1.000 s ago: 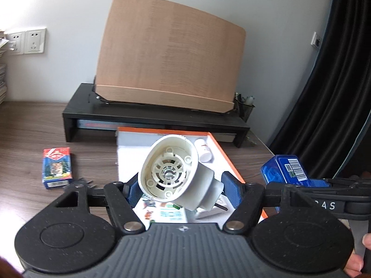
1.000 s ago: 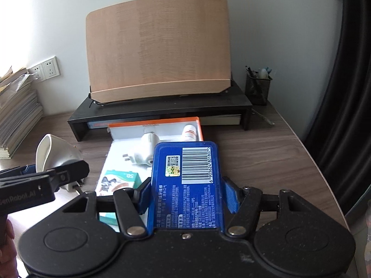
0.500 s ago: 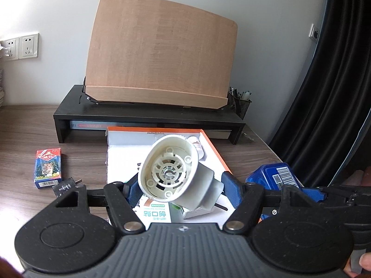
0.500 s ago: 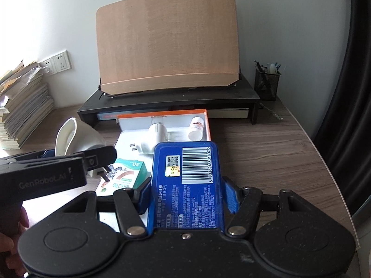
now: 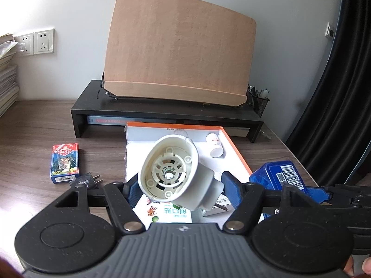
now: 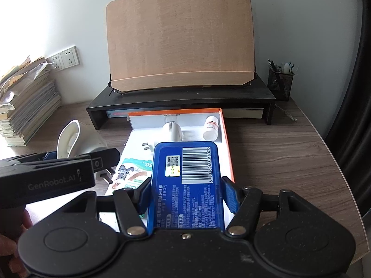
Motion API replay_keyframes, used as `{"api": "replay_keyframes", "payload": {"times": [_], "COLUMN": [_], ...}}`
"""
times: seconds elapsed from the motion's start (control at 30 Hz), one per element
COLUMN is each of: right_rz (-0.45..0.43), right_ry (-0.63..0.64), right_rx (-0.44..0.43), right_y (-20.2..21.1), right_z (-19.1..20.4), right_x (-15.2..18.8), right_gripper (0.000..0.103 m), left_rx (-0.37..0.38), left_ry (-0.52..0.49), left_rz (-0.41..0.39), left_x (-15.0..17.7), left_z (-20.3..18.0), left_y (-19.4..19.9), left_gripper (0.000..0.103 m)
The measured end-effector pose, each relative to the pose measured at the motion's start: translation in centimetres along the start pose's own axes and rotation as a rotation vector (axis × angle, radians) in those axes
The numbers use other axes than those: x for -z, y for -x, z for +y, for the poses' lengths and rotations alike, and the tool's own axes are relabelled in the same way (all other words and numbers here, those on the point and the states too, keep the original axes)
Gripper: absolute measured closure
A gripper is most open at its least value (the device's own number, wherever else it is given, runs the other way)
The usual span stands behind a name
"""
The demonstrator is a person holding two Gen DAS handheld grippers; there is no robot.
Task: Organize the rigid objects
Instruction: 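Carry the white adapter in the left tool and blue box in the right tool over the tray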
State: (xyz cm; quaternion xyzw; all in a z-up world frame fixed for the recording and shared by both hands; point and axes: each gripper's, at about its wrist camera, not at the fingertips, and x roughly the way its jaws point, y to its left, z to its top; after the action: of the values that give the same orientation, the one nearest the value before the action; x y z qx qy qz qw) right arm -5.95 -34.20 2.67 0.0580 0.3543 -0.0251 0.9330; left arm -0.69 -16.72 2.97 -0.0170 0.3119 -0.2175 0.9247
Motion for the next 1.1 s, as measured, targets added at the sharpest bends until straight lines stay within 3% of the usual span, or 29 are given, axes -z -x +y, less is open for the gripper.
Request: {"api": "replay_keyframes", "payload": {"times": [1.1], "right_rz": [0.078], "right_ry": [0.013], "right_rx": [-0.006], "right_y": [-1.5], "right_z": [1.3], "right_x": [0.9], "right_gripper": [0.028], "left_rx": [-0.025], "left_ry": [0.056], "left_rz": [0.049], "left_x": [1.5], "left_z": [2.4], "left_y": [-0.3], "left_gripper": [0.032]}}
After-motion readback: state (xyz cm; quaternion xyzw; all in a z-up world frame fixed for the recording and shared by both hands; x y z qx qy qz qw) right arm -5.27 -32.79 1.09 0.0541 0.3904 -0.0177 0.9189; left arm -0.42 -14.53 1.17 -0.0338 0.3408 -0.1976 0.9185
